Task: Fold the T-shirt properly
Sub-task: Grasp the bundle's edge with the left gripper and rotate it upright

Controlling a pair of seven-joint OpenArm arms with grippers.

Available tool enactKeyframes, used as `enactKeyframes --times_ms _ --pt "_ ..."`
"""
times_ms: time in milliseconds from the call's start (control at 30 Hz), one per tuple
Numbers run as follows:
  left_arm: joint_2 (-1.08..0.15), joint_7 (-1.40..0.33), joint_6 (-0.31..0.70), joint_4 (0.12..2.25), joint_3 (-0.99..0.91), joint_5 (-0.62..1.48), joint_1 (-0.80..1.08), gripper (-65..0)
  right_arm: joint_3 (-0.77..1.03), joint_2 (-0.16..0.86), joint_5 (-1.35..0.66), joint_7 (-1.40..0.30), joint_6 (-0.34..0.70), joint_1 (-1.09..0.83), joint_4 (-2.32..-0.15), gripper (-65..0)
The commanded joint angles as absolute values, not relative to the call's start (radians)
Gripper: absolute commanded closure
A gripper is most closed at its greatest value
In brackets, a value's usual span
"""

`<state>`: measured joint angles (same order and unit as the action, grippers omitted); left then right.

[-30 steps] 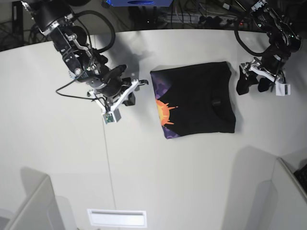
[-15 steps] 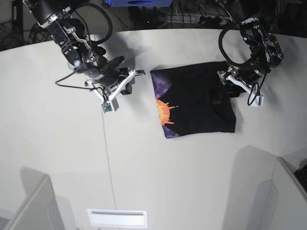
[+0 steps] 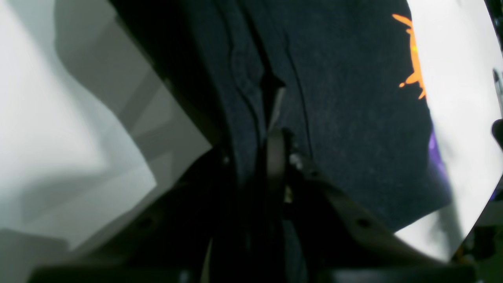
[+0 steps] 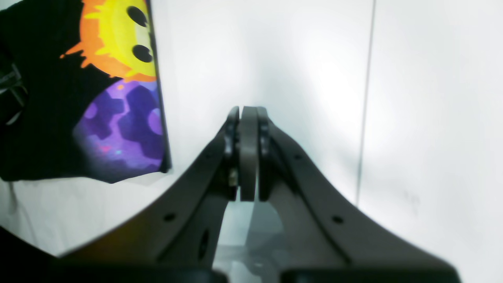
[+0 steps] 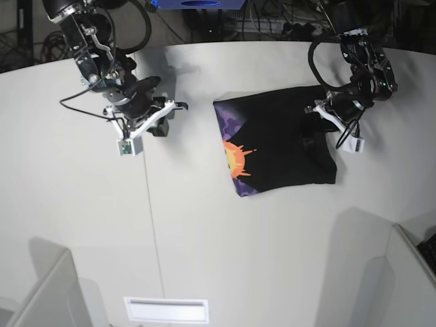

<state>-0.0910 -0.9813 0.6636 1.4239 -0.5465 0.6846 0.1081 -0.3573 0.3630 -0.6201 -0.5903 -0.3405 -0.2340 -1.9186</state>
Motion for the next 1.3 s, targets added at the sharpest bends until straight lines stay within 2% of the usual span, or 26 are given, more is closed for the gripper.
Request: enactKeyframes --times_ms 0,133,367,533,700,800,1267 --pt "-0.104 -0.998 0.665 1.434 -0.544 0.638 0.105 0.0 -0.334 0.372 -0.611 -0.567 -0.335 -0.232 -1.94 0.0" --pt "-0.11 -0.998 0.667 1.423 -0.518 0.553 0.097 0.0 -0.272 0.367 -0.611 -0.565 -0.335 -0.269 -1.94 0.0" --pt "-0.232 -0.989 0.671 1.429 -0.234 0.423 0.084 0.0 -0.139 0.328 -0.613 -0.564 -0.335 -0.338 -1.959 0.0" --pt "-0.314 -0.926 0.67 1.429 -0.062 0.417 0.045 0.0 -0.012 0.259 -0.613 -0.565 -0.335 -0.394 -1.96 0.0" --pt "-0.377 -0.915 0.671 1.429 0.108 0.417 -0.028 0.0 0.031 0.245 -0.613 -0.565 -0.335 -0.426 -1.96 0.0" --pt "-0.387 -0.915 0.671 1.425 0.213 0.417 -0.088 0.0 0.061 0.234 -0.613 -0.565 -0.335 -0.444 -1.962 0.0" --pt "-0.403 -0.914 0.673 1.422 0.705 0.417 -0.387 0.0 0.294 0.068 -0.613 -0.564 -0.335 -0.532 -1.96 0.0"
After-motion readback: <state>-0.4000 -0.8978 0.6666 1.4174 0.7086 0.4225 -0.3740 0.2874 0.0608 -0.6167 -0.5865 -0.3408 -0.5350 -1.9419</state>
